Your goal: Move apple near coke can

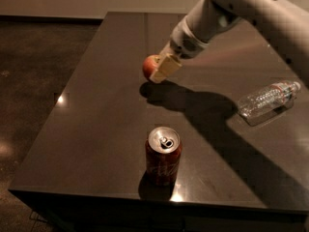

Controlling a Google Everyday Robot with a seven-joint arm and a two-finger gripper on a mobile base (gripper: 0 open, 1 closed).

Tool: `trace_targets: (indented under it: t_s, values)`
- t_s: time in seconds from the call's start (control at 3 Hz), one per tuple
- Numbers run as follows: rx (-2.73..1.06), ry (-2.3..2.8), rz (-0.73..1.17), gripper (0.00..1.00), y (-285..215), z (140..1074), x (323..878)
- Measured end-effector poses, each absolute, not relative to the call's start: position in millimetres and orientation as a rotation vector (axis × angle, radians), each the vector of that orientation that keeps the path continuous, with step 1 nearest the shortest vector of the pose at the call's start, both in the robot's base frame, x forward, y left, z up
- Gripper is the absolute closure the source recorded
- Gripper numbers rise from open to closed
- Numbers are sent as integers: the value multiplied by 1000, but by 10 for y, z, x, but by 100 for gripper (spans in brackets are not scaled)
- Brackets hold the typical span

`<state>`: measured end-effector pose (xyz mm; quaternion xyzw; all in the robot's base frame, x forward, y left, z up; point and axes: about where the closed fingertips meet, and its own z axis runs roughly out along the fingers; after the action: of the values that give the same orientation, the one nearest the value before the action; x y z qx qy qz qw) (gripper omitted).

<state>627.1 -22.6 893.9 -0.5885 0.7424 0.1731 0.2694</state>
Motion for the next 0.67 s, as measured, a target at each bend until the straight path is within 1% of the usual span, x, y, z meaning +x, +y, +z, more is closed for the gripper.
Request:
trace_targets:
  t_s: [0.67]
  values:
    - [-1772,1811,476,100,-685,8998,5670]
